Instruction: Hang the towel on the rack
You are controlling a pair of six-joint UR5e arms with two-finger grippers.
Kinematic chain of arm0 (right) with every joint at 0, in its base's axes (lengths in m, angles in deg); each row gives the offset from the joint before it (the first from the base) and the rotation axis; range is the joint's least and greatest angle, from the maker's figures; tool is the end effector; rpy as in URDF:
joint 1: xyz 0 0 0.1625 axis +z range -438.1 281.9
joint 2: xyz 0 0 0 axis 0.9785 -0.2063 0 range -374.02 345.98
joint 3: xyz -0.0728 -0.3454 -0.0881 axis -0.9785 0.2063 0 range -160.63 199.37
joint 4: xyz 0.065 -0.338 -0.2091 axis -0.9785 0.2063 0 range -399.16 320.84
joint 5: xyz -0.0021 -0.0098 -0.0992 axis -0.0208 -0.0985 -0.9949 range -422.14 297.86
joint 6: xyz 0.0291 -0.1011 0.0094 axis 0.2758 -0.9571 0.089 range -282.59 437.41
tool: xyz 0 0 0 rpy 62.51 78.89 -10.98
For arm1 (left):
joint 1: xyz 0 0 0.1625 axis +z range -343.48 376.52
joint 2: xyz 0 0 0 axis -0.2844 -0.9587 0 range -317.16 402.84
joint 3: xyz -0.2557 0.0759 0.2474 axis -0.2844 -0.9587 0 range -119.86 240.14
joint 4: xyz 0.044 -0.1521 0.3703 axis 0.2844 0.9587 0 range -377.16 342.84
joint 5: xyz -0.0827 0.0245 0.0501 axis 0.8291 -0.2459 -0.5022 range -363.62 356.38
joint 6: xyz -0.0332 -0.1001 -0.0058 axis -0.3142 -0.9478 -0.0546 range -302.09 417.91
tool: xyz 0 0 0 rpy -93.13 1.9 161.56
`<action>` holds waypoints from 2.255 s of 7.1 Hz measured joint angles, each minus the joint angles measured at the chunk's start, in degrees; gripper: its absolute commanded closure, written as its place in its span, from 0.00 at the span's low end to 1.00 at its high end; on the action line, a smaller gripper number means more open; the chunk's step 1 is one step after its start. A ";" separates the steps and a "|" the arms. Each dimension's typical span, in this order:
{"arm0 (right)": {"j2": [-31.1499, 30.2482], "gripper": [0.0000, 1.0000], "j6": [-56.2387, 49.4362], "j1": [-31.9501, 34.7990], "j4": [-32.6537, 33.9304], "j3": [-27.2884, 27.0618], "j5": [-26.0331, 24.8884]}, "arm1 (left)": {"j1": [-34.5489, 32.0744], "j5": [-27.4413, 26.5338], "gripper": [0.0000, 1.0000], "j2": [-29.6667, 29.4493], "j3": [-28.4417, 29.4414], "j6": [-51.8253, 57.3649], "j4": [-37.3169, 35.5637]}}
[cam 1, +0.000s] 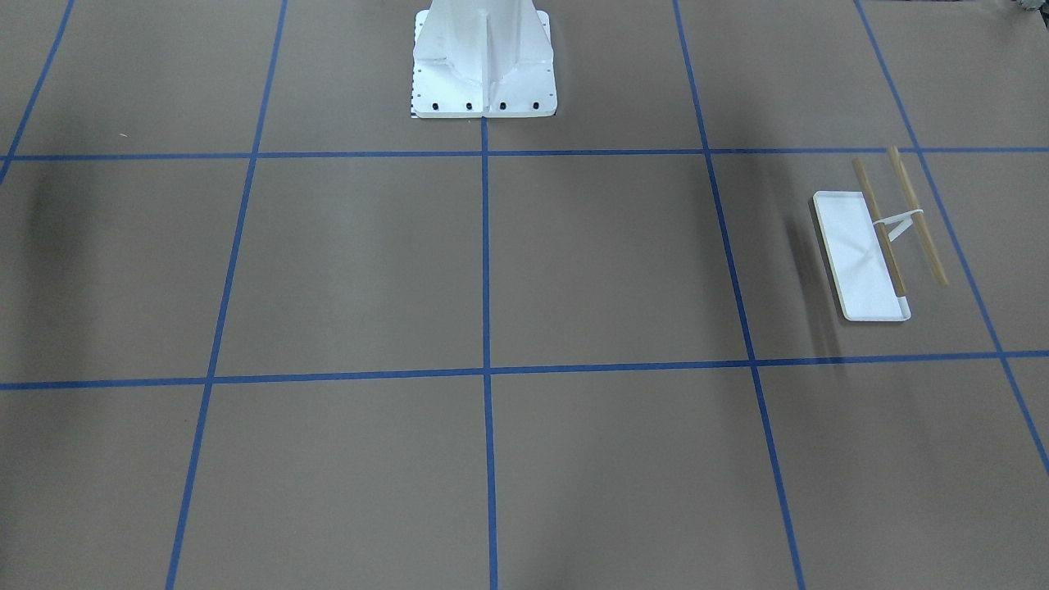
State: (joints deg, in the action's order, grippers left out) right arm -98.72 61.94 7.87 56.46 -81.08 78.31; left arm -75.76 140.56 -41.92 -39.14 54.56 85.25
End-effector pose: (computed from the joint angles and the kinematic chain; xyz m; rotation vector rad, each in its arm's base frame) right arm 0.0159 -0.5117 0.4703 0.2536 -0.8632 -0.3951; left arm -0.0659 -0.4568 0.5289 0.2566 0.9405 0.0454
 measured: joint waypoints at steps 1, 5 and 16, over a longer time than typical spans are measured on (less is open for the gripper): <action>-0.06 0.00 -0.02 0.01 0.00 -0.03 0.00 | 0.00 -0.02 0.02 0.02 0.00 -0.23 0.37; -0.28 0.00 0.00 0.03 -0.12 0.95 -0.50 | 0.00 -0.09 0.02 0.02 -0.03 -0.33 1.63; 4.92 0.00 -2.14 3.64 -25.18 40.50 -8.11 | 3.04 -0.20 0.02 0.20 0.56 -0.53 7.22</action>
State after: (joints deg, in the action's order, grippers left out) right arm -93.80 59.80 11.51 31.28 -40.58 70.20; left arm -72.73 140.36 -41.72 -38.59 54.03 92.47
